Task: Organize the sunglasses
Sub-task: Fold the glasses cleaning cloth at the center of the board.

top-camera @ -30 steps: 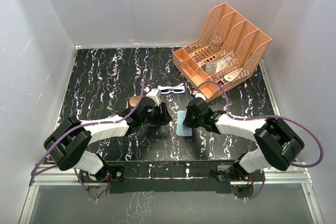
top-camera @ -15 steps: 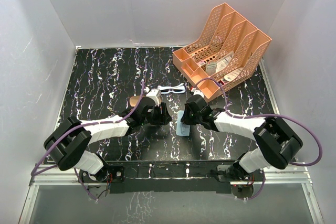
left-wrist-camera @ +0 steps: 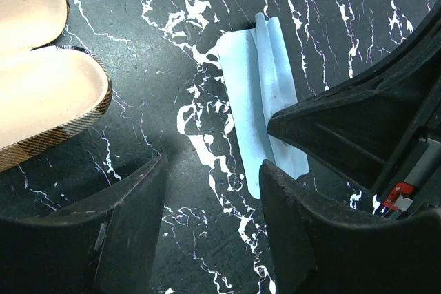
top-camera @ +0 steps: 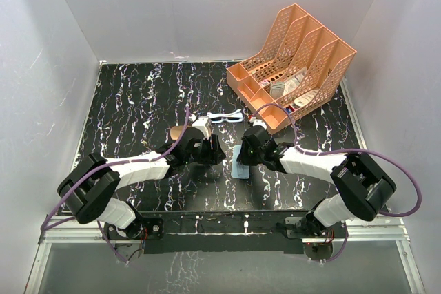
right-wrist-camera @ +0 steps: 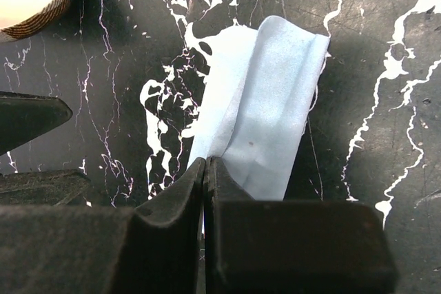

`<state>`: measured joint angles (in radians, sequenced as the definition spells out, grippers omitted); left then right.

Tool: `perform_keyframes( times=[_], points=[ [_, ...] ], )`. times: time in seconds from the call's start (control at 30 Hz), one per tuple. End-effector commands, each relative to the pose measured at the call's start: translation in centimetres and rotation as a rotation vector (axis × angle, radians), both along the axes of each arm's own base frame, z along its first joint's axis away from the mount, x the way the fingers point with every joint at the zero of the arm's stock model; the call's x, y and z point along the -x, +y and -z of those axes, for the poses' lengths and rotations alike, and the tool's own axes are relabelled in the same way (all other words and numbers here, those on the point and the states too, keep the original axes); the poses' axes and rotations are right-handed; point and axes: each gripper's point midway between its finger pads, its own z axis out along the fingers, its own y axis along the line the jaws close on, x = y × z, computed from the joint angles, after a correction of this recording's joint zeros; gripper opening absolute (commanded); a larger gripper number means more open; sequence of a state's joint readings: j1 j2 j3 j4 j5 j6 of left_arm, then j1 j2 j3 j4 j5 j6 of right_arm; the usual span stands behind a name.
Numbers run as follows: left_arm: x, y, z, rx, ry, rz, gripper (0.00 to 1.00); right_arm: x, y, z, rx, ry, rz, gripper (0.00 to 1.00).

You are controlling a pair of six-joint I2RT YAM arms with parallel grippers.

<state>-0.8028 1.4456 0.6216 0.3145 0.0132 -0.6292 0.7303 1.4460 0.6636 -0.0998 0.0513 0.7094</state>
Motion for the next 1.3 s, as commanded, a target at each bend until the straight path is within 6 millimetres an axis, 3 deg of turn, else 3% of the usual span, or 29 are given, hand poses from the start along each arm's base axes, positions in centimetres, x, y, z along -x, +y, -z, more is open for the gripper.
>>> perform_keyframes(
  times=[0.0, 0.1, 0.3, 0.67, 0.83, 1.07, 1.27],
  points=[
    [-0.2, -0.5, -1.5, 0.035, -0.031, 0.001, 0.54, -0.5, 1.3, -1.0, -0.045, -0.042, -0.021, 0.03],
    [-0.2, -0.5, -1.5, 0.035, -0.031, 0.001, 0.54, -0.2, 1.7, -1.2, -0.053, -0.05, -0.032, 0.23],
    [-0.1, -0.5, -1.3, 0.035, -0.028, 0.001, 0.54, -0.1, 2.1, -2.0, -0.065, -0.07, -0.044, 0.25],
    [-0.1, -0.5, -1.3, 0.036, -0.027, 0.001, 0.54, -0.4, 0.5, -3.7, -0.042, -0.135, -0.002, 0.24],
    [0.0, -0.5, -1.2, 0.041, -0.023, 0.005, 0.54, -1.7, -0.3, -4.5, 0.01, -0.201, 0.018, 0.11],
    [0.0, -0.6, -1.0, 0.04, -0.02, 0.009, 0.54, -2.3, 0.5, -3.6, 0.017, -0.173, 0.01, 0.07],
    [0.0, -1.6, -0.2, 0.045, 0.001, 0.043, 0.4, -1.8, 0.6, -2.6, 0.017, -0.145, -0.005, 0.04]
  ],
)
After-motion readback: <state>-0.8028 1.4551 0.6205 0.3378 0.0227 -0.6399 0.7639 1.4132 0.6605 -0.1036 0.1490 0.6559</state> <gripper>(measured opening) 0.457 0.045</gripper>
